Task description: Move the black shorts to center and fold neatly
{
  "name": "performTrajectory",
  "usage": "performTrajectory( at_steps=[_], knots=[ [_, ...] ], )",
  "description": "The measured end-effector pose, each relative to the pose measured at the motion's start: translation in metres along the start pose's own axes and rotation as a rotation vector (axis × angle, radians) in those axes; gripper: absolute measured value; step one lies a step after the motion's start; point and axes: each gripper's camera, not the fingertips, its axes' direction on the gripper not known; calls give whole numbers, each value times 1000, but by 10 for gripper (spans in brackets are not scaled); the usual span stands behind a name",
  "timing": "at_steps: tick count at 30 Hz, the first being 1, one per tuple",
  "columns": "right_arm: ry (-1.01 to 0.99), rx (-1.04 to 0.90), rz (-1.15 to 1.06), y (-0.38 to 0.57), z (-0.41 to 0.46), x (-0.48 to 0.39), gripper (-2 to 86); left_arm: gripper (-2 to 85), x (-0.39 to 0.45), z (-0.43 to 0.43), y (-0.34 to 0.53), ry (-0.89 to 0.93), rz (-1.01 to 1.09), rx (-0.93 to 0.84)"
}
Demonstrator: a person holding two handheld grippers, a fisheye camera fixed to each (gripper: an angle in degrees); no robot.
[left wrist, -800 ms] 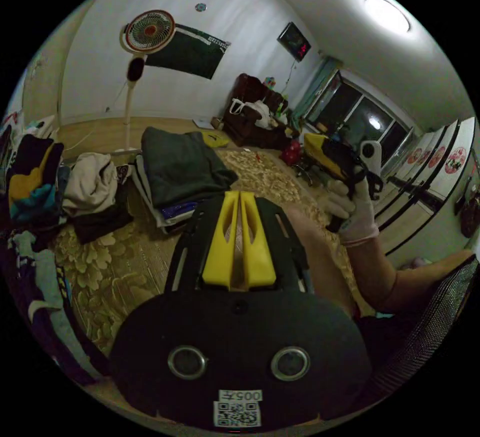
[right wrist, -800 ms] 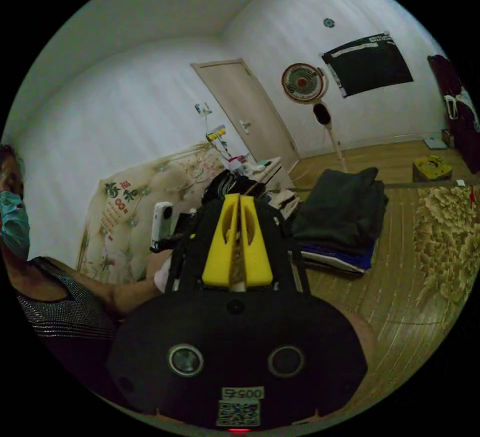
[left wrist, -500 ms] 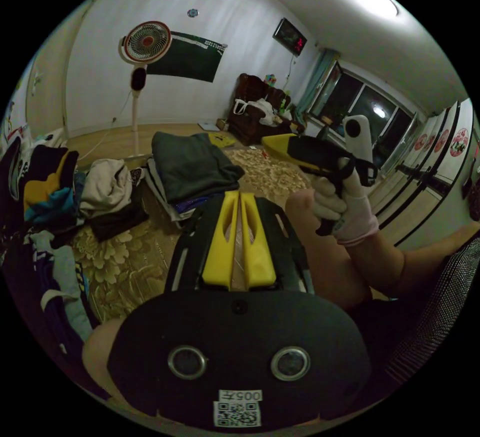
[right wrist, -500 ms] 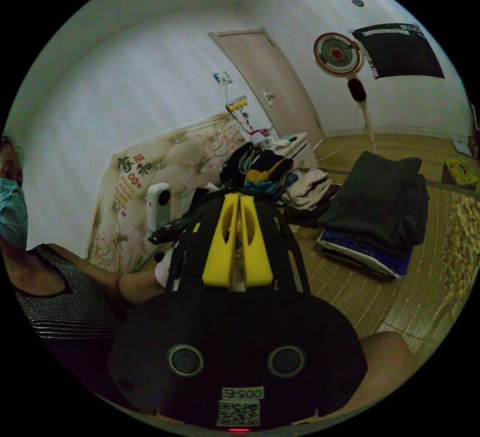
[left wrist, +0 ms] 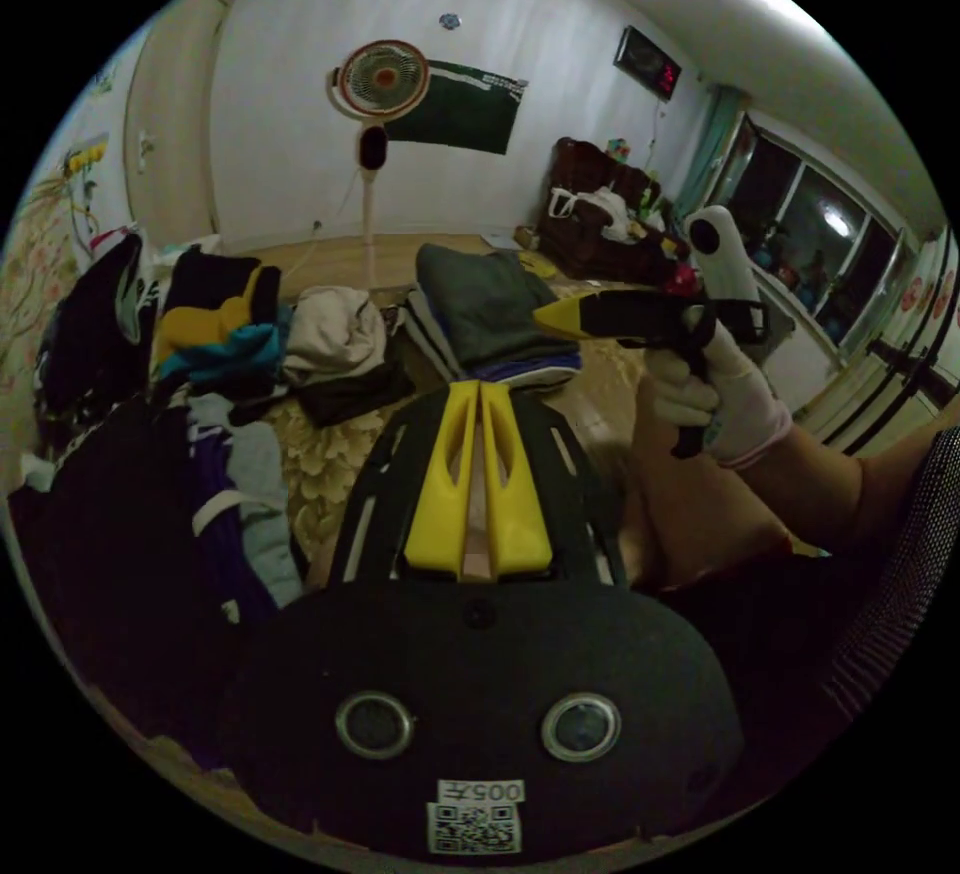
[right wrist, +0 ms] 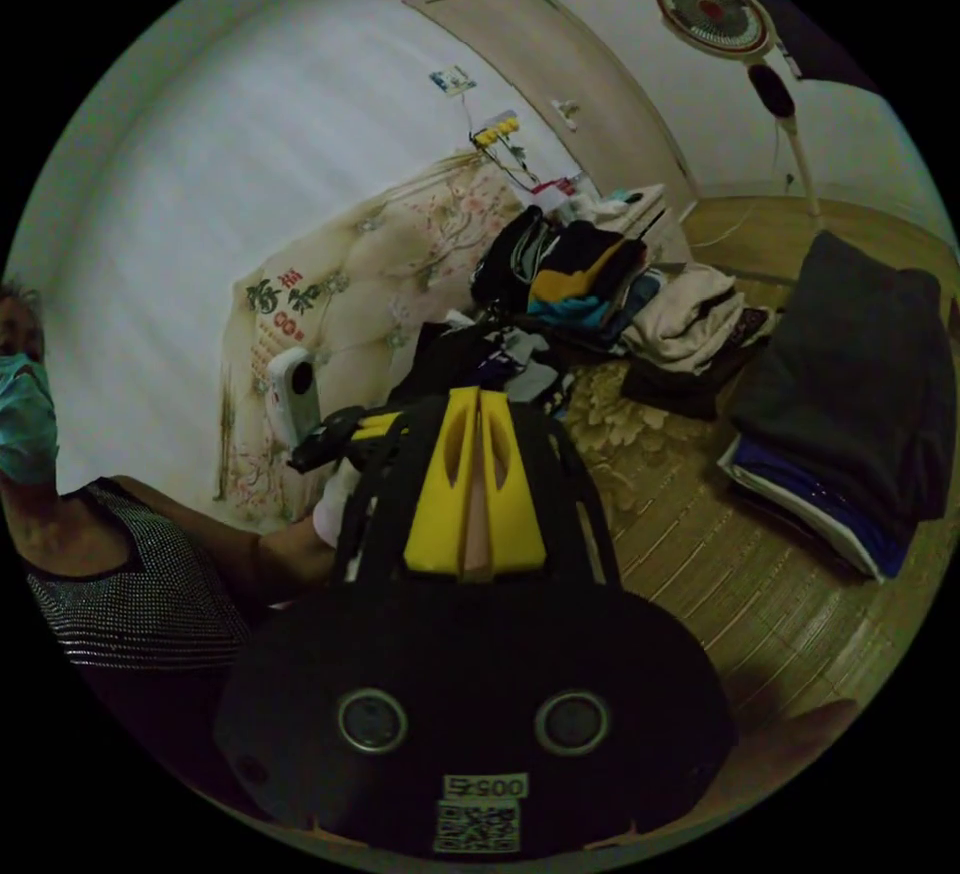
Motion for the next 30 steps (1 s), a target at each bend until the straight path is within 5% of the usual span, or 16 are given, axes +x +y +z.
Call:
performTrajectory(
  at_steps=[15,24,30],
  knots=[
    [-85,-210,-25,-34,193,39,-10,21,-172,-125,140,-300,-344,42],
    [-117,-240,-35,-61,273,44,-10,174,-239,-137,133,-343,-292,-65],
    [-130,-253,-23,-72,311,41,-10,178,-275,-154,127,-410,-296,-84]
  ],
)
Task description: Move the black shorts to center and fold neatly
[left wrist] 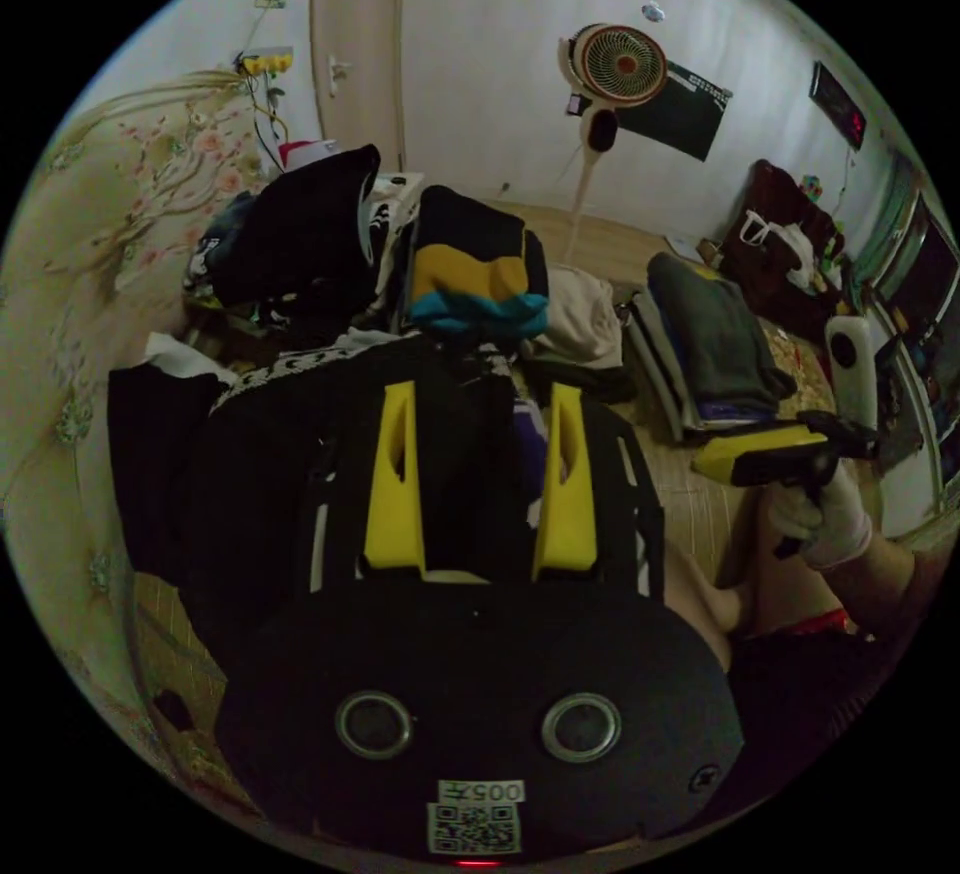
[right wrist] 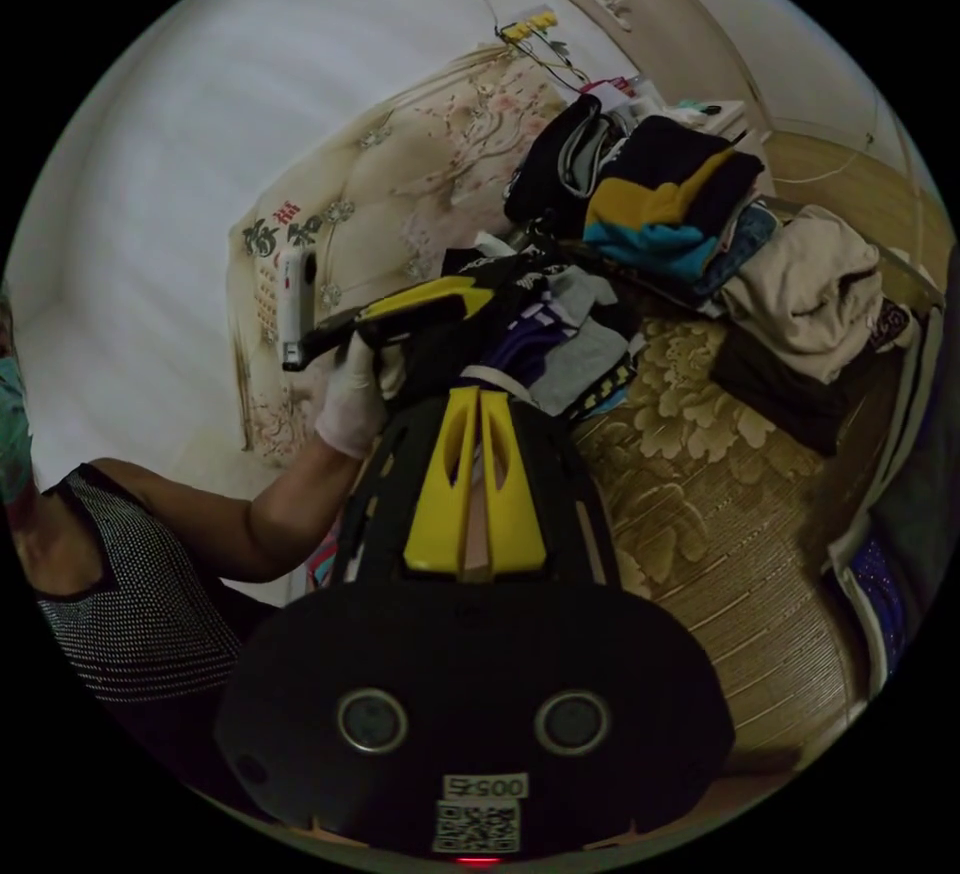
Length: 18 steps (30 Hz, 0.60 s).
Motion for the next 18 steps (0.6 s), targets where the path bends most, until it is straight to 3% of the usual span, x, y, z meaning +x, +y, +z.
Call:
performTrajectory(
  at_steps=[8,11,18],
  knots=[
    [-17,3,6,-39,33,-13,-10,101,-65,-3,-5,-56,-76,-163],
    [-1,-3,-33,-62,43,-29,-10,50,-89,-29,2,22,-125,-95],
    [11,-38,-86,-116,70,-68,0,42,-143,-107,33,242,-234,121]
  ],
)
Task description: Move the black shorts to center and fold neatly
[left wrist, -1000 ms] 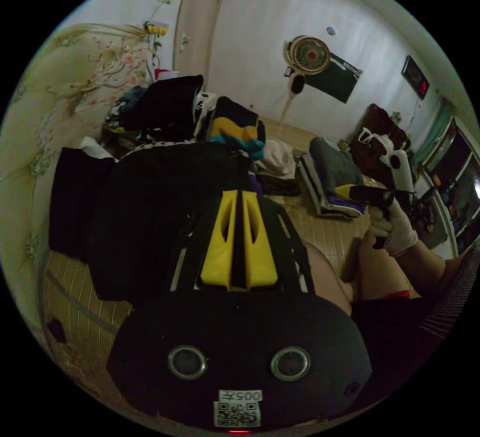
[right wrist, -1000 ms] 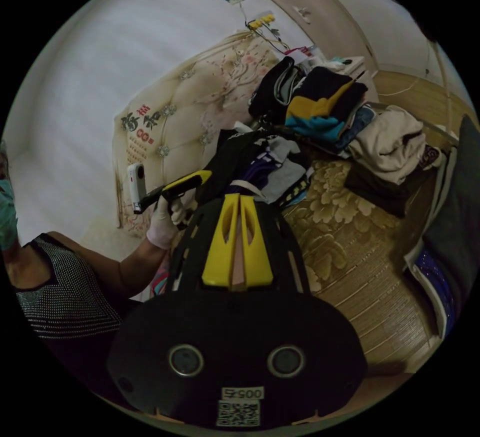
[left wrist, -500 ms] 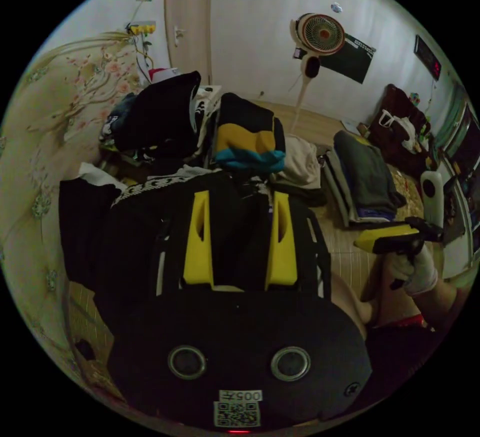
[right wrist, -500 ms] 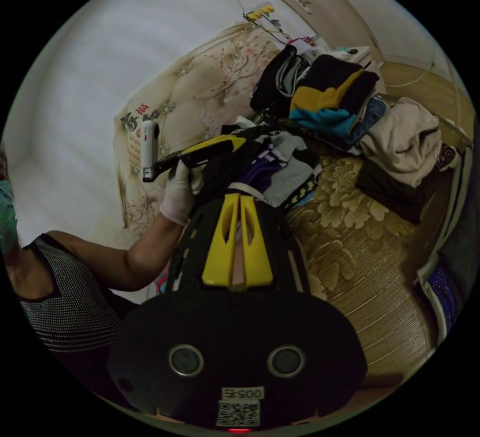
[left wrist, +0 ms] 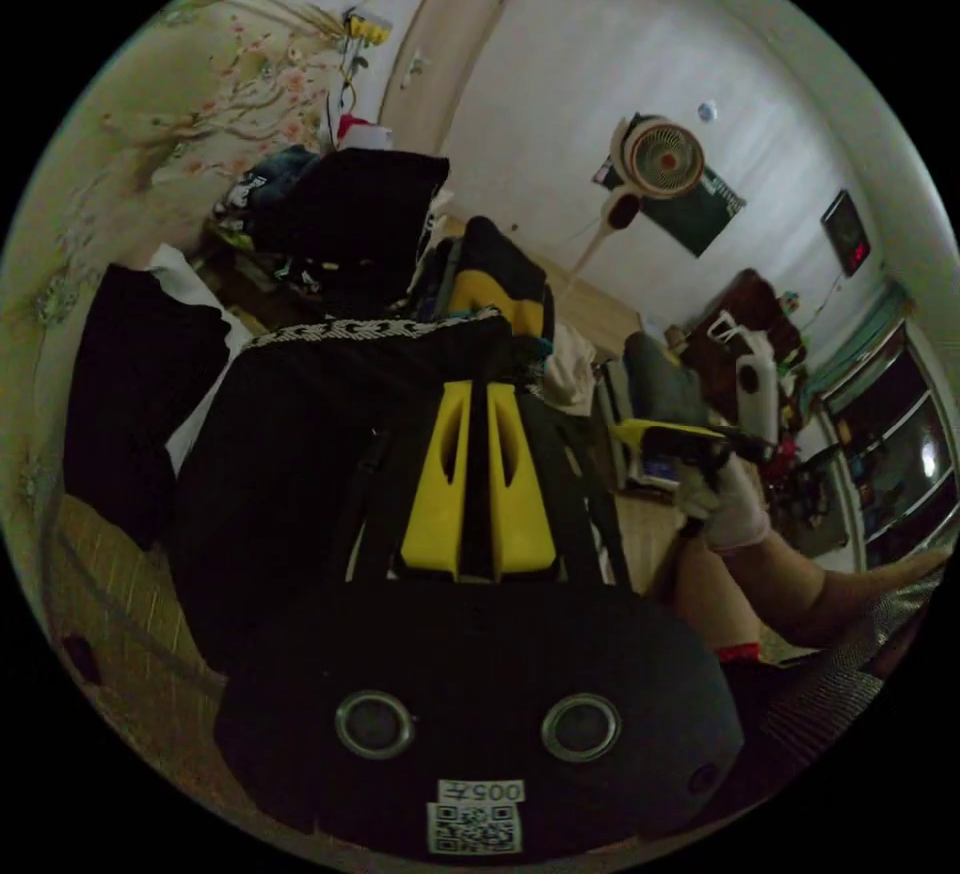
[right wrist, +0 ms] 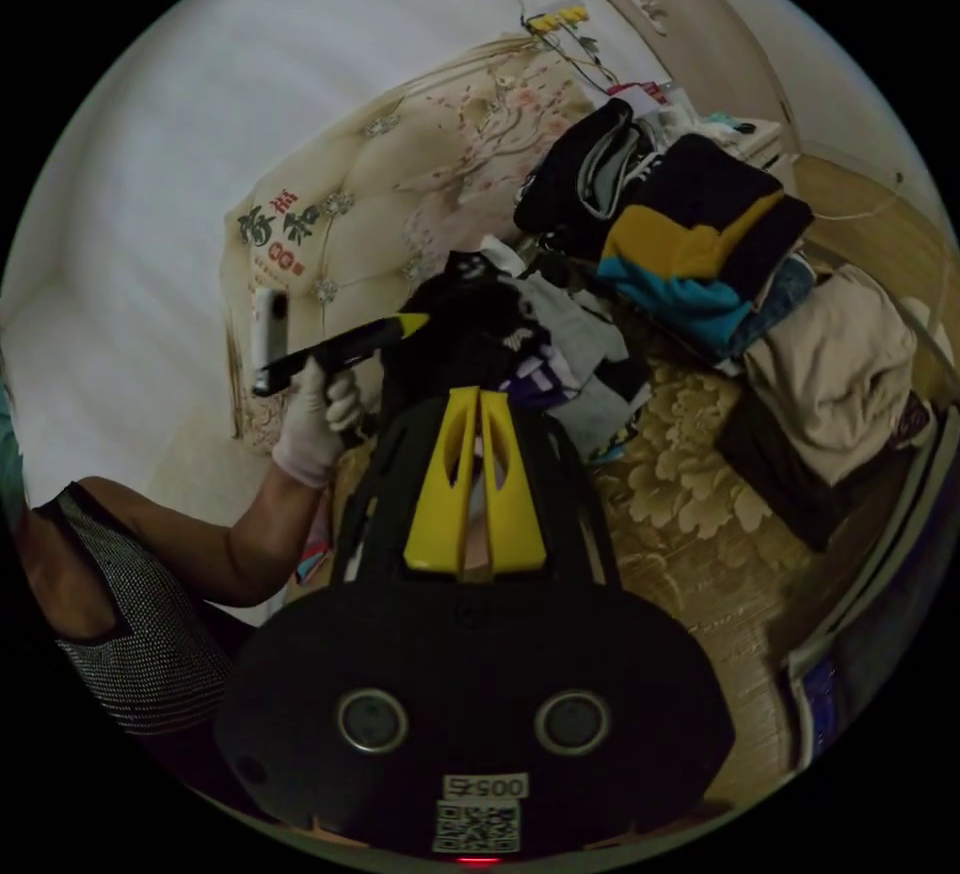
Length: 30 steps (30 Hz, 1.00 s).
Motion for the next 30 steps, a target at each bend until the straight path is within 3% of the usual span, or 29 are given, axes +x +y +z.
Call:
performTrajectory(
  at_steps=[6,15,21,30],
  knots=[
    [27,-19,-112,-55,26,-50,120,40,-11,-55,1,47,12,15],
    [174,-199,-302,-112,47,-170,42,37,2,-121,-20,97,73,24],
    [13,98,-195,-142,-82,-229,14,32,13,-192,-44,246,74,187],
    [187,431,-200,-138,-319,-372,-8,29,101,-266,-130,487,244,391]
  ],
)
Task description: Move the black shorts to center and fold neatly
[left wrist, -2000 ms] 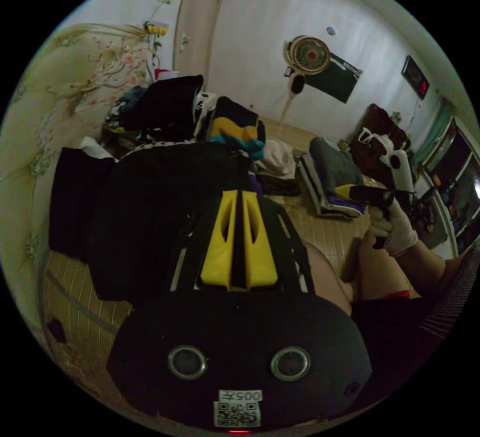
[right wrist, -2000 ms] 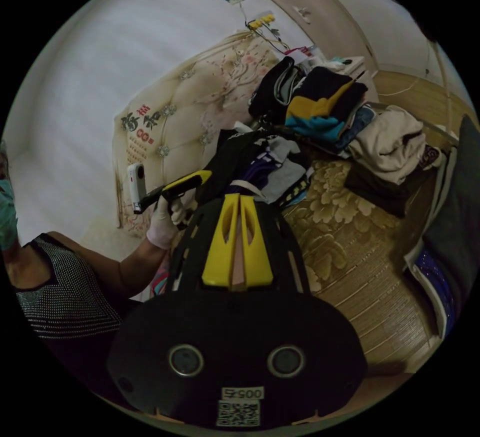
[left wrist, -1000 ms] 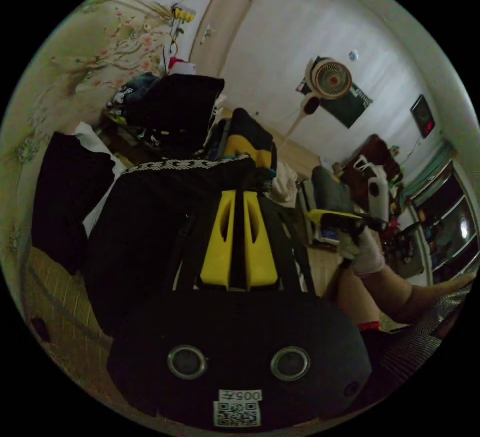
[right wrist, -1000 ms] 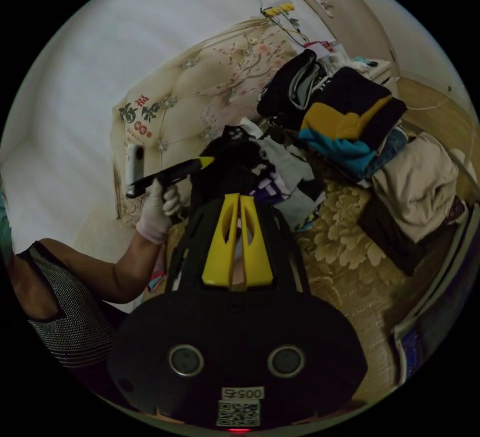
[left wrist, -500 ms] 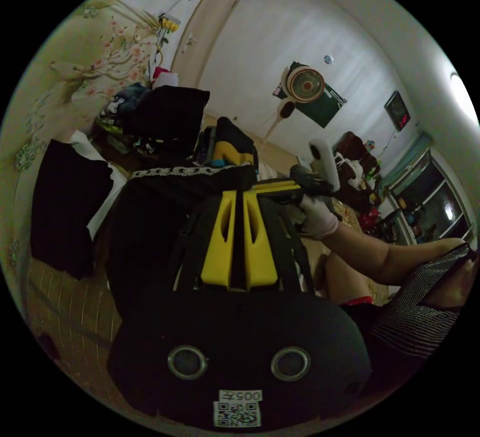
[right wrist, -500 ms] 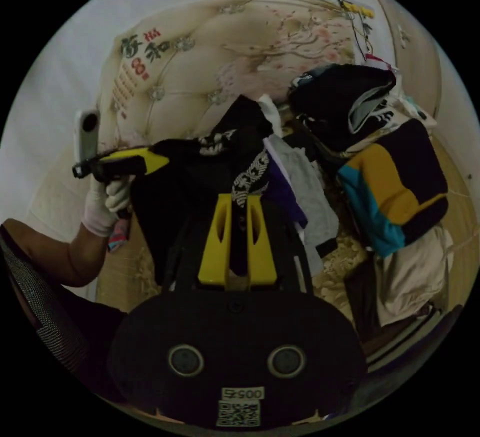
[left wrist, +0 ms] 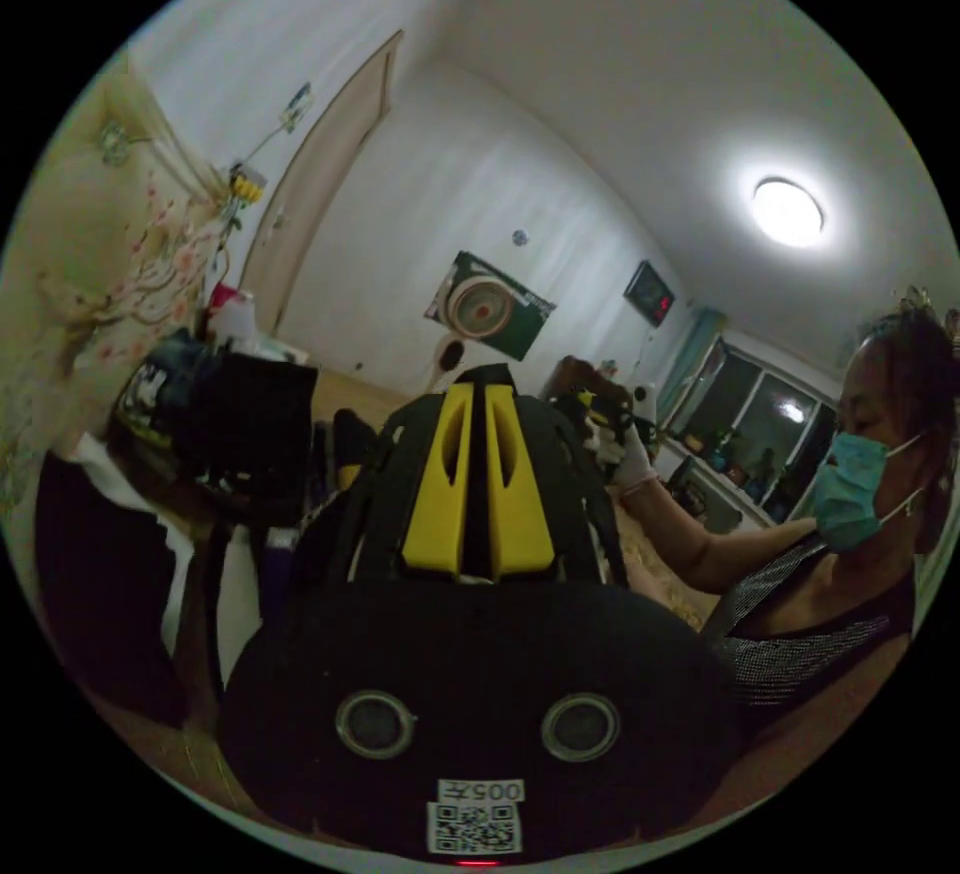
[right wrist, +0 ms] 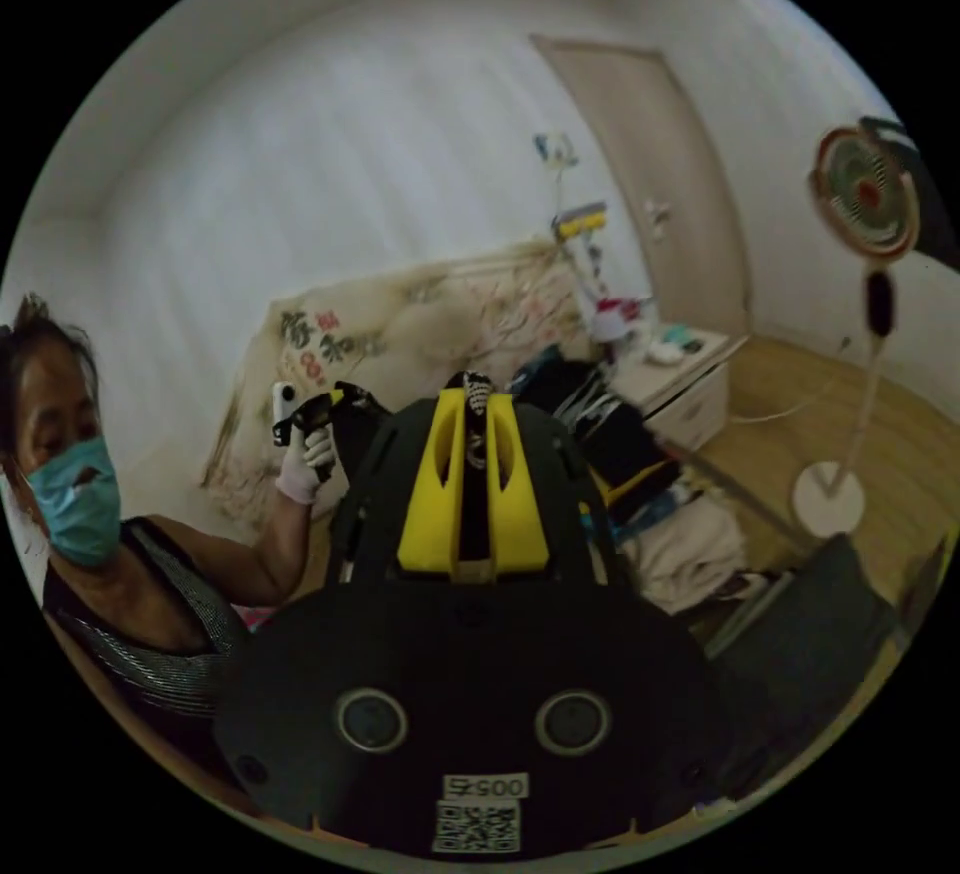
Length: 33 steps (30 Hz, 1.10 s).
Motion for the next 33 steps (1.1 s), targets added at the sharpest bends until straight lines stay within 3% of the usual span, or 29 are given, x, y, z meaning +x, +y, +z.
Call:
performTrajectory(
  at_steps=[10,20,33],
  knots=[
    [426,285,57,-72,-290,-161,-9,20,107,121,-107,370,97,71],
    [926,343,229,-78,-523,-336,-8,15,272,359,-159,655,130,-214],
    [1124,433,420,-37,-774,-465,-8,17,516,692,-131,807,37,-480]
  ],
)
